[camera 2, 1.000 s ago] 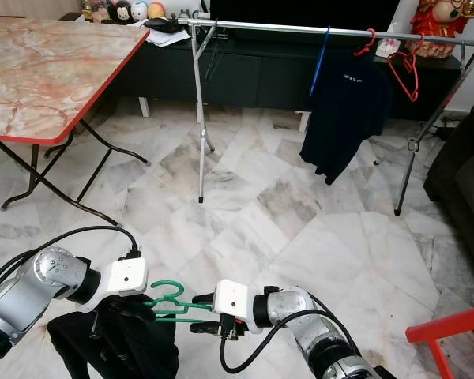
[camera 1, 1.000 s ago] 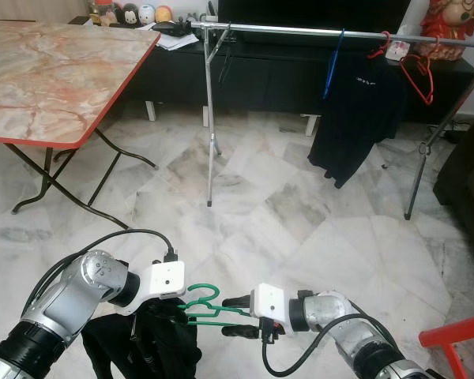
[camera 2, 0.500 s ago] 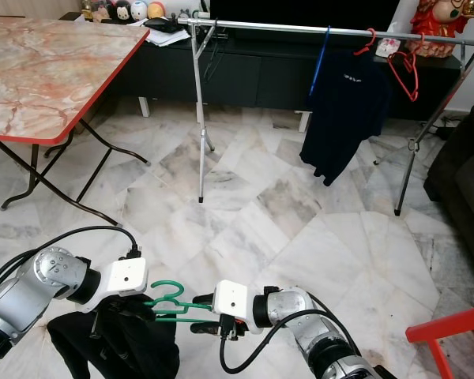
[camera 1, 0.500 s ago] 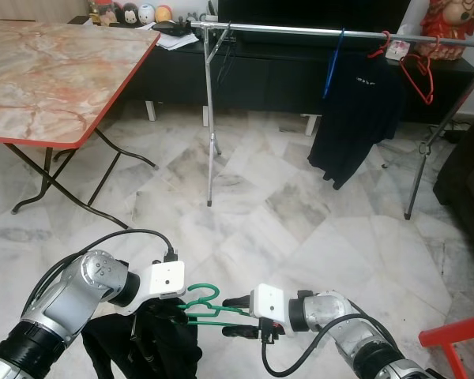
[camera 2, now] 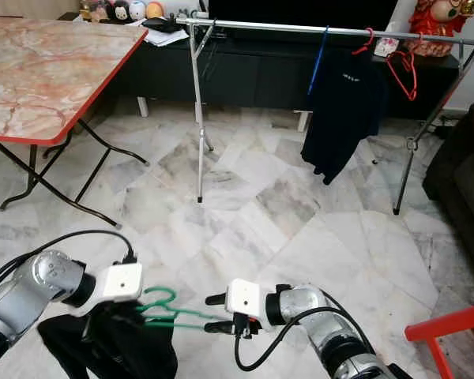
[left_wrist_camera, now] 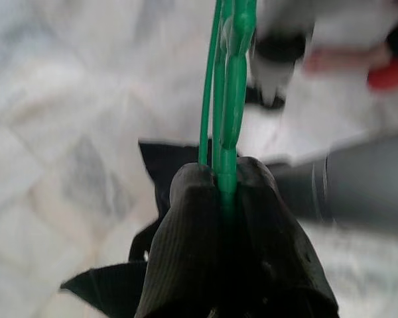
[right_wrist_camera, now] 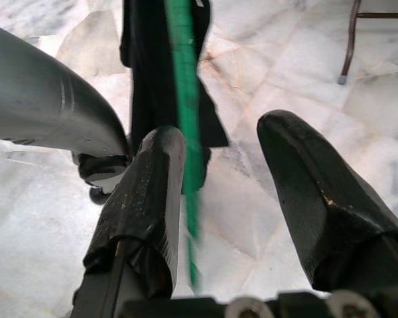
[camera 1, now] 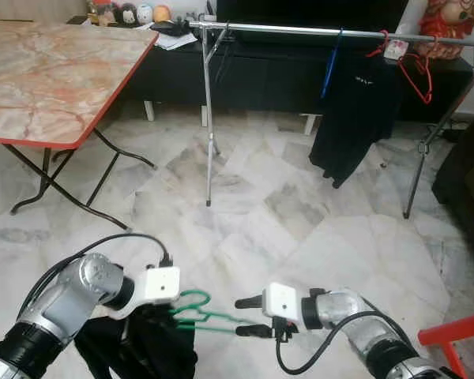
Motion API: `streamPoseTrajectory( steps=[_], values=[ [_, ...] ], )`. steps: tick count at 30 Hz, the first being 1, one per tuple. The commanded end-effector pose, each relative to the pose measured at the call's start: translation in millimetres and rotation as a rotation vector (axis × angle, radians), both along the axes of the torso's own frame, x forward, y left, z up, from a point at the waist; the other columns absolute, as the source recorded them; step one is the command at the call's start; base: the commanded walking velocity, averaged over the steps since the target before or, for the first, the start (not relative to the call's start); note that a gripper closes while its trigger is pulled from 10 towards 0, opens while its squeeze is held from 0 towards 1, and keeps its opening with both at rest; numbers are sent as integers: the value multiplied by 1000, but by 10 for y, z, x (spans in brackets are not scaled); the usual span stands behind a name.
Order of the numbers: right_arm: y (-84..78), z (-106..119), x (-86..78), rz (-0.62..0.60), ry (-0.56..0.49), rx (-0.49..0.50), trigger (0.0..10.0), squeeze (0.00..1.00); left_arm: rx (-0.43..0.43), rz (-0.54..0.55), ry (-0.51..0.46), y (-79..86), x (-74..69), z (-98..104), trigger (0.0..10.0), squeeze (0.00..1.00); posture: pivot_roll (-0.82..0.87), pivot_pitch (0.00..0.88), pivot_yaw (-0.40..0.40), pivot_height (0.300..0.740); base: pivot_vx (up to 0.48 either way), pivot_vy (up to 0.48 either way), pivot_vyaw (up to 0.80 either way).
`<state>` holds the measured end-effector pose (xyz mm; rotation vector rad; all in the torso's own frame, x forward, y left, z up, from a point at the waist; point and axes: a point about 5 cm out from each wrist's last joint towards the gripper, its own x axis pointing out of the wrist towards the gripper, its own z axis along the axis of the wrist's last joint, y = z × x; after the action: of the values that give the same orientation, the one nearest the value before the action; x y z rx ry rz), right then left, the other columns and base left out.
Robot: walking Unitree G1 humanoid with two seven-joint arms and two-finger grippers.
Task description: Hang hanger
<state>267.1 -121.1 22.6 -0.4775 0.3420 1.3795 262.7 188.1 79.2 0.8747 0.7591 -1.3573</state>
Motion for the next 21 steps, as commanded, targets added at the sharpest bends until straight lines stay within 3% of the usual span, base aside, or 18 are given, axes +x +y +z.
streamPoseTrajectory(
  steps=[1,9,10,21],
  values=[
    [-8,66,62,-6,-25,5,10000,0,58,-19,-17,57,-1,-24,10000,0,46,52,-64,740,0,0,0],
    [-71,12,80,-49,-47,-70,10000,0,125,28,-58,155,14,-199,10000,0,45,46,-65,740,0,0,0],
    [-116,-13,79,-68,-46,-96,10000,1000,127,36,-63,164,14,-234,10000,0,44,44,-66,740,0,0,0],
    [-168,-53,48,-81,-27,-110,10000,1000,111,47,-49,159,-3,-326,10000,0,37,37,-68,740,0,0,0]
  ],
)
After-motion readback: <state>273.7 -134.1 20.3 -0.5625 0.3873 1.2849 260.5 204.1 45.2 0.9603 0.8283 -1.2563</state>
